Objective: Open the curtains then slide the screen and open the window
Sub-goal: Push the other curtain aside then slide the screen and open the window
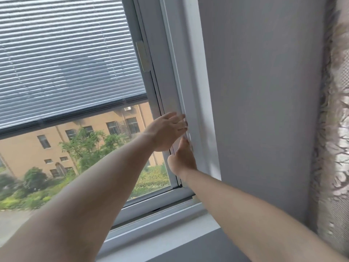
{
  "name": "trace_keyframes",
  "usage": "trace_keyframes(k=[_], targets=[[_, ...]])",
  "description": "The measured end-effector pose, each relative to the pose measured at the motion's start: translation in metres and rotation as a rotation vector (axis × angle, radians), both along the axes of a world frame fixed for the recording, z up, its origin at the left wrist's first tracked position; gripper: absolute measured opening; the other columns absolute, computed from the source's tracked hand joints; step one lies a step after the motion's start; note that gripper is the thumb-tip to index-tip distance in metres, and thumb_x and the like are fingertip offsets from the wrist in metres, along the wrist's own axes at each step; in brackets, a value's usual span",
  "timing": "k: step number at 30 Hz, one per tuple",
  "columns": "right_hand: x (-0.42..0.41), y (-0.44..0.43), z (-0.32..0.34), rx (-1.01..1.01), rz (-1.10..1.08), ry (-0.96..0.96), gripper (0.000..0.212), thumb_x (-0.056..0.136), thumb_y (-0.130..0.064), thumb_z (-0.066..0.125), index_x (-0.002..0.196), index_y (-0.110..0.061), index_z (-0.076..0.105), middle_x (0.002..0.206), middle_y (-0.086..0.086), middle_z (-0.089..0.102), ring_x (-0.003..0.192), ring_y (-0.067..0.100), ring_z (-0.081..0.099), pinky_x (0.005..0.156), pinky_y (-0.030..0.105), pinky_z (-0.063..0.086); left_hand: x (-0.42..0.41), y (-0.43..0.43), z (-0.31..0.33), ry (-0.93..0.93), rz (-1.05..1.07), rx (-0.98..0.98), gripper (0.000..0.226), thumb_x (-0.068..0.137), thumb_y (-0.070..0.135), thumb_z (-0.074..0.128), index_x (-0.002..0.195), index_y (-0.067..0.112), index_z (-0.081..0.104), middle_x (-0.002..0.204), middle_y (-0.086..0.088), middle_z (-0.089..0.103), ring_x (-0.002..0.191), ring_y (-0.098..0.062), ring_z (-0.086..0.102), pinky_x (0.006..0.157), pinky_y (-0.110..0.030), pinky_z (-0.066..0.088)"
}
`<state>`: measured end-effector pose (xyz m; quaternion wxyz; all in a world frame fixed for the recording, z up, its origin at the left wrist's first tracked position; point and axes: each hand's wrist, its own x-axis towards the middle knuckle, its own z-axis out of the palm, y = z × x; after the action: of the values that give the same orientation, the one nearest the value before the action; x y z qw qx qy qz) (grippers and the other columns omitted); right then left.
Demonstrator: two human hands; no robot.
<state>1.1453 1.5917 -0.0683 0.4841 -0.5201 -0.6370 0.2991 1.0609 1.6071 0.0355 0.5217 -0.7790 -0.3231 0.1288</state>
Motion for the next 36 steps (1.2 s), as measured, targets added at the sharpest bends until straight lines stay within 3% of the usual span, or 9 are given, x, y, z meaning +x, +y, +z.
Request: trace_keyframes(k=[2, 6, 8, 11, 14, 16, 23, 27, 36], targets=[[-0.004, 0.003, 0.001, -0.027, 0.023, -0.008, 0.09, 0.087, -0.003, 0.048, 0.155, -0.017, -0.009, 0.165, 0.001, -0.005, 0.151, 0.019, 0.005, 0.118, 0.032, 0.02, -0.005, 0.001, -0.001, 0.016, 0.003, -0.001, 0.052, 0.092, 0.017, 0.044, 0.144, 0.019, 0.044, 0.154, 0.002, 0.038, 0.147, -0.024, 0.02, 0.12, -0.041, 0.012], [-0.013, 0.013, 0.0, -0.106, -0.003, -0.018, 0.092, 0.088, -0.01, 0.052, 0.154, -0.009, -0.012, 0.164, 0.008, -0.007, 0.151, 0.023, 0.0, 0.121, 0.037, 0.018, -0.017, 0.003, -0.006, 0.041, -0.051, -0.021, 0.039, 0.082, 0.011, 0.051, 0.117, 0.016, 0.068, 0.132, 0.0, 0.061, 0.134, -0.023, 0.044, 0.115, -0.037, 0.028], [-0.016, 0.017, 0.0, -0.126, -0.02, -0.022, 0.092, 0.091, -0.021, 0.054, 0.153, -0.007, -0.012, 0.164, 0.011, -0.006, 0.151, 0.025, 0.0, 0.121, 0.038, 0.017, -0.018, 0.005, -0.008, 0.021, -0.014, -0.03, 0.046, 0.084, 0.014, 0.052, 0.13, 0.015, 0.06, 0.141, -0.002, 0.053, 0.14, -0.023, 0.035, 0.119, -0.037, 0.021], [-0.022, 0.021, 0.002, -0.159, -0.068, -0.016, 0.097, 0.092, -0.031, 0.058, 0.152, -0.007, -0.015, 0.164, 0.013, -0.008, 0.151, 0.026, 0.002, 0.12, 0.04, 0.017, -0.012, 0.01, -0.009, 0.022, 0.094, -0.045, 0.06, 0.092, 0.023, 0.046, 0.15, 0.014, 0.033, 0.158, -0.002, 0.028, 0.149, -0.022, 0.012, 0.122, -0.04, 0.007], [-0.026, 0.024, 0.004, -0.226, -0.098, -0.04, 0.098, 0.093, -0.034, 0.055, 0.15, -0.007, -0.02, 0.163, 0.013, -0.008, 0.151, 0.028, 0.004, 0.12, 0.039, 0.015, -0.008, 0.016, -0.01, 0.037, 0.15, -0.036, 0.068, 0.093, 0.029, 0.047, 0.154, 0.016, 0.02, 0.162, -0.002, 0.017, 0.15, -0.022, 0.005, 0.121, -0.043, 0.003], [-0.025, 0.026, 0.006, -0.25, -0.099, -0.052, 0.097, 0.092, -0.034, 0.054, 0.15, -0.006, -0.019, 0.164, 0.015, 0.0, 0.149, 0.029, 0.014, 0.118, 0.04, 0.022, -0.007, 0.022, -0.01, 0.057, 0.19, -0.012, 0.071, 0.092, 0.031, 0.047, 0.155, 0.017, 0.016, 0.163, -0.003, 0.013, 0.15, -0.022, 0.001, 0.121, -0.046, 0.0], [-0.015, 0.031, 0.004, -0.297, -0.06, 0.015, 0.101, 0.075, -0.028, 0.05, 0.154, -0.014, -0.012, 0.149, 0.017, 0.042, 0.124, 0.032, 0.054, 0.099, 0.042, 0.05, -0.01, 0.032, -0.01, 0.134, 0.217, 0.057, 0.064, 0.095, 0.027, 0.032, 0.155, 0.022, 0.009, 0.164, 0.0, 0.007, 0.15, -0.023, -0.003, 0.118, -0.052, -0.009], [-0.008, 0.032, -0.004, -0.256, -0.07, 0.071, 0.094, 0.079, -0.009, 0.05, 0.156, -0.022, -0.001, 0.15, 0.009, 0.042, 0.113, 0.03, 0.06, 0.077, 0.03, 0.054, -0.016, 0.036, -0.01, 0.129, 0.181, 0.07, 0.064, 0.094, 0.025, 0.03, 0.155, 0.024, 0.009, 0.164, 0.0, 0.005, 0.15, -0.022, -0.004, 0.118, -0.052, -0.006], [-0.003, 0.028, -0.012, -0.171, -0.074, 0.051, 0.084, 0.085, -0.006, 0.046, 0.157, -0.022, 0.005, 0.161, 0.004, 0.025, 0.133, 0.03, 0.045, 0.089, 0.022, 0.047, -0.016, 0.038, -0.012, 0.111, 0.184, 0.103, 0.064, 0.094, 0.025, 0.026, 0.155, 0.026, 0.01, 0.164, 0.004, 0.006, 0.15, -0.018, -0.003, 0.117, -0.053, -0.006]])
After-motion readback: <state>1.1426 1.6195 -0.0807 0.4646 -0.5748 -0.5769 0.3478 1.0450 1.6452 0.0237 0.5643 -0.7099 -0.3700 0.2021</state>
